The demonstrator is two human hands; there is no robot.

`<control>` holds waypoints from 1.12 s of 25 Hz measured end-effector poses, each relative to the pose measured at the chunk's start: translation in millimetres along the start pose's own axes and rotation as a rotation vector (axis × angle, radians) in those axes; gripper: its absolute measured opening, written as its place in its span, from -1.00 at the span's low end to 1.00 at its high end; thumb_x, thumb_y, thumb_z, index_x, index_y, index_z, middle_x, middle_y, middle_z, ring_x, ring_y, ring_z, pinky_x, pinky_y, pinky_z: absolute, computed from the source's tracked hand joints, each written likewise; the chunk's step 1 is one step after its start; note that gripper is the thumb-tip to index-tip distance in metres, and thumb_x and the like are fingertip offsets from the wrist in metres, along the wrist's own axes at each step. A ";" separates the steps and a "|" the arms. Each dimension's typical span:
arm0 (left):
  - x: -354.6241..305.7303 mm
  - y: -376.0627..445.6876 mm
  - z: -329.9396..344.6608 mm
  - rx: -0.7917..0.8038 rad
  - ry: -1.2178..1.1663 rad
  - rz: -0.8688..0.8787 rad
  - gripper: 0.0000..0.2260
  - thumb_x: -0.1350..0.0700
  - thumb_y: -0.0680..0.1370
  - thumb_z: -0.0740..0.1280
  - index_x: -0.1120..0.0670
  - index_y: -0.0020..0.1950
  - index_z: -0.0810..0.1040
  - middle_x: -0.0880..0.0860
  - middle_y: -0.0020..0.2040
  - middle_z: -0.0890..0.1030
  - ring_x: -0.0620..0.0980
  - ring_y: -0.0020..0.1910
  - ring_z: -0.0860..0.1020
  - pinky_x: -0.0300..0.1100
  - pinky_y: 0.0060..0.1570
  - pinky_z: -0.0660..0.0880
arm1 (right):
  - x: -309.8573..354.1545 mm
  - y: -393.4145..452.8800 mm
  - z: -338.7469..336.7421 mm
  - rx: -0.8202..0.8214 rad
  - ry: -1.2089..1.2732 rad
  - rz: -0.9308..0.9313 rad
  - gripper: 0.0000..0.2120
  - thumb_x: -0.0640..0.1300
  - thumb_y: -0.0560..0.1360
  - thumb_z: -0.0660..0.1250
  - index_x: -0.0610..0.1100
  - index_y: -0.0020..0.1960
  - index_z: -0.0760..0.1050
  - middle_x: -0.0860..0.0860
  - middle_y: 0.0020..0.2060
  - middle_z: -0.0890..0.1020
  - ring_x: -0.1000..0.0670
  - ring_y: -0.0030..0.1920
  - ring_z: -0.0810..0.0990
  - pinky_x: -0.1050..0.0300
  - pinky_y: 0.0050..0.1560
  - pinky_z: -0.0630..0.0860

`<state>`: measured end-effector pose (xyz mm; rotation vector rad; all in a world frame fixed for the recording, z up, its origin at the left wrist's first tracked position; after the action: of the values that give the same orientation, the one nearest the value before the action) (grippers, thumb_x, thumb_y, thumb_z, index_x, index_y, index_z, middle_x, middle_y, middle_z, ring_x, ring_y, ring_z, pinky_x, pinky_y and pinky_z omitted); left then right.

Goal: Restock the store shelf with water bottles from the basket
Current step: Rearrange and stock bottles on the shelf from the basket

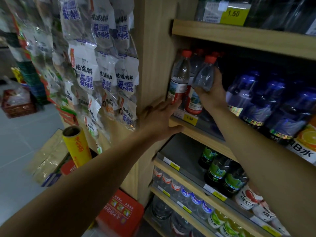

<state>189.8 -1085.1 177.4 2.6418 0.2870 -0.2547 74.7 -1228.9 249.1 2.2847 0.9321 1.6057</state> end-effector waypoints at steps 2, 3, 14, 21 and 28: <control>2.2 1.5 -1.5 -0.023 -0.036 -0.003 -0.19 -0.38 0.44 0.25 -0.23 0.58 -0.04 -0.13 0.60 0.13 -0.02 0.56 0.15 0.15 0.44 0.23 | -1.3 1.9 3.0 0.027 0.011 0.029 -0.22 -0.09 0.54 0.40 0.04 0.58 0.01 0.04 0.42 0.44 0.09 0.34 0.44 0.04 0.37 0.41; 2.7 2.1 -2.4 -0.033 -0.052 -0.003 -0.20 -0.38 0.44 0.25 -0.23 0.58 -0.03 -0.13 0.59 0.15 -0.03 0.56 0.17 0.14 0.43 0.25 | -0.3 0.8 3.9 0.030 0.008 0.028 -0.23 -0.07 0.55 0.39 0.05 0.58 -0.01 0.04 0.43 0.42 0.10 0.34 0.43 0.01 0.39 0.39; 7.3 14.4 -4.6 -0.044 -0.232 -0.027 -0.21 -0.40 0.38 0.21 -0.30 0.54 -0.04 -0.07 0.55 0.28 -0.02 0.51 0.29 0.07 0.42 0.33 | -46.0 -26.0 27.6 0.101 -0.128 0.268 -0.11 0.03 0.40 0.52 0.02 0.53 0.04 -0.06 0.33 0.50 -0.11 0.27 0.52 0.16 0.14 0.41; 9.4 11.1 -8.7 -0.063 -0.292 -0.028 -0.23 -0.39 0.39 0.20 -0.17 0.56 0.15 -0.10 0.47 0.41 -0.07 0.45 0.37 -0.01 0.41 0.37 | -42.2 -26.8 35.9 0.138 -0.179 0.262 -0.14 0.07 0.43 0.49 -0.02 0.54 0.06 -0.08 0.38 0.47 -0.12 0.33 0.49 0.08 0.29 0.41; 7.1 -18.8 -16.1 -0.033 -0.383 0.007 -0.23 -0.25 0.44 0.34 -0.11 0.59 0.14 -0.10 0.50 0.37 -0.07 0.48 0.33 -0.06 0.43 0.34 | -18.4 -72.3 17.2 0.092 -0.344 0.212 -0.24 0.09 0.45 0.44 -0.08 0.50 0.14 -0.12 0.39 0.44 -0.19 0.34 0.46 0.02 0.26 0.42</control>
<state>194.1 -1060.1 181.8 2.4937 0.1518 -0.7335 58.8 -1180.0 192.3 2.6855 0.7131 1.1976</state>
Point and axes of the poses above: each hand's wrist, its own y-axis towards the middle knuckle, its own z-axis out of the palm, x = y × z, the point moved 9 cm from there along y, towards the middle knuckle
